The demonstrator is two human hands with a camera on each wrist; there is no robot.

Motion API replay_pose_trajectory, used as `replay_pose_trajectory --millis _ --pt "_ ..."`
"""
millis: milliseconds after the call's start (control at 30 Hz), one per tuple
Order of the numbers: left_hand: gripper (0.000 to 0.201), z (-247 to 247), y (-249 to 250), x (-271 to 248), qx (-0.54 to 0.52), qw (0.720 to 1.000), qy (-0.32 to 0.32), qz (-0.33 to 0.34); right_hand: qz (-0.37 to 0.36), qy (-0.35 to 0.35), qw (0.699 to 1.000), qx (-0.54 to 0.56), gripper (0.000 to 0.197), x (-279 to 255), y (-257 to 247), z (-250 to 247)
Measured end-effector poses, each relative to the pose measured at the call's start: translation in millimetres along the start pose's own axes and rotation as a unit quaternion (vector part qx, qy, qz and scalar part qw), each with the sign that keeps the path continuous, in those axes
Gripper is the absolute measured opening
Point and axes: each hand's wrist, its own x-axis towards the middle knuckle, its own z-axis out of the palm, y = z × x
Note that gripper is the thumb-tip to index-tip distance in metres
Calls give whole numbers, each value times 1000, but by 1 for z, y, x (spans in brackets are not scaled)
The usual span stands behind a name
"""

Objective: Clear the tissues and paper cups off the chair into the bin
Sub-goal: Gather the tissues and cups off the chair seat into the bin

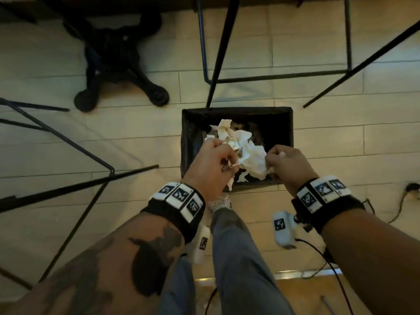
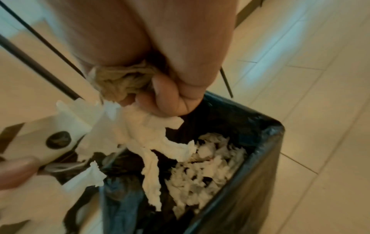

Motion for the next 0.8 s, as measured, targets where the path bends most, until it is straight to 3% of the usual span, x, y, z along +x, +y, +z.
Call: replay_pose_trajectory --millis 167,233,267,300,367,433,567,667,800 --pt "18 30 -47 38 12 996 -4 -87 86 14 996 23 16 49 37 19" --pt "39 36 -59 44 18 992 -40 -121 105 18 993 49 15 57 44 28" --pt "57 37 -64 45 21 988 -68 -136 118 3 990 83 23 59 44 33" --pt "71 38 -68 43 22 984 -94 -150 138 -23 982 128 43 62 46 38" --pt "86 35 -73 38 23 976 -128 -175 182 -50 959 209 76 64 44 43" --pt "90 26 -74 30 22 972 -133 -191 198 -42 953 224 82 61 41 43" --pt "79 -2 -69 0 -18 970 -113 -213 187 -82 979 -13 65 48 38 42" --pt "65 -36 -54 -39 -68 965 -95 -236 219 -145 955 -138 43 23 25 39" --pt "43 -109 -8 -118 -49 975 -48 -213 136 -166 926 -312 25 -18 3 27"
